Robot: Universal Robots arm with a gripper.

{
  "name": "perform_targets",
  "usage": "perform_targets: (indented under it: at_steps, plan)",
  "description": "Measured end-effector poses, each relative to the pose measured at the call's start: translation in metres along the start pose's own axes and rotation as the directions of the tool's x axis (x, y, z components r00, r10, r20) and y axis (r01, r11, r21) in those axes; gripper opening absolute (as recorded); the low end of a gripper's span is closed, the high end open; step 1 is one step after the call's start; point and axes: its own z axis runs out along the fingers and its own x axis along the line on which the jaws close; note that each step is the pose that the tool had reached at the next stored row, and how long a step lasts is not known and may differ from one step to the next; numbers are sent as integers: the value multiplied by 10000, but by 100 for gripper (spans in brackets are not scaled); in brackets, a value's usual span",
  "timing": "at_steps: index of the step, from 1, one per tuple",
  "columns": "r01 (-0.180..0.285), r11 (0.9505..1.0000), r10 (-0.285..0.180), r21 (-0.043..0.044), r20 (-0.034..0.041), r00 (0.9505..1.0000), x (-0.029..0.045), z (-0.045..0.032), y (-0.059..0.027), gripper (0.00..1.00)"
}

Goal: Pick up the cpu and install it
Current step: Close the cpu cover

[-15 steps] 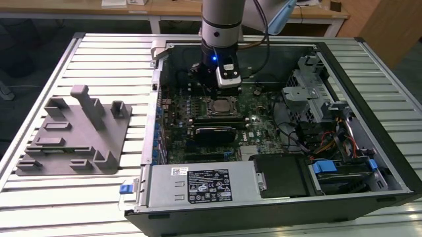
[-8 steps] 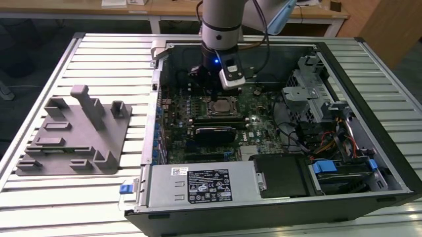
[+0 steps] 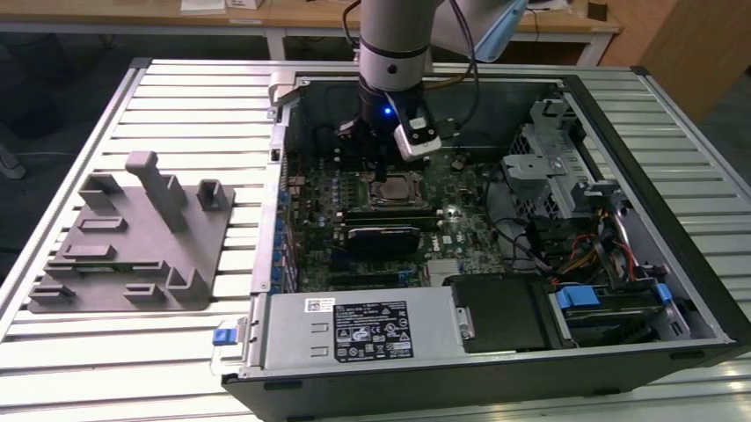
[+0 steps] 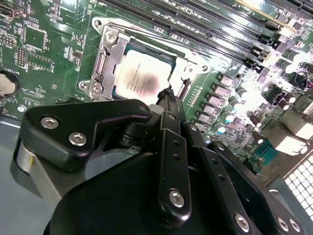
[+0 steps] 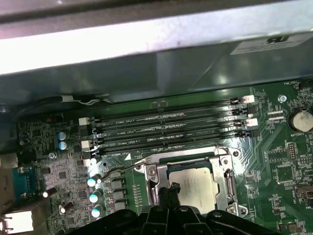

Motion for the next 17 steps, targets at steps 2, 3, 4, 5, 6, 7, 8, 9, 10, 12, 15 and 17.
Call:
perform_targets:
  at_steps: [2,3,4,5,6,7,8,9,10,12,15,17]
  plan:
    - [2,10000,-2,-2,1,10000,0,1,0,11]
    - [2,10000,-2,-2,1,10000,0,2,0,11]
    - [3,10000,-3,-6,3,10000,0,9,-1,11]
    - [3,10000,-3,-4,2,10000,0,17,-3,11]
    - [2,10000,-2,-2,1,10000,0,27,-7,11]
    - [2,10000,-2,-3,1,10000,-1,37,-10,11]
    - [2,10000,-2,-2,1,10000,-1,47,-15,11]
    - [2,10000,-2,-1,1,10000,-1,54,-20,11]
    - [1,10000,-1,-1,1,10000,0,61,-24,11]
    - [1,10000,-1,-1,1,10000,3,74,-32,11]
    - [2,10000,-2,-1,0,10000,8,94,-45,11]
    - [2,10000,-2,-2,1,10000,10,107,-54,11]
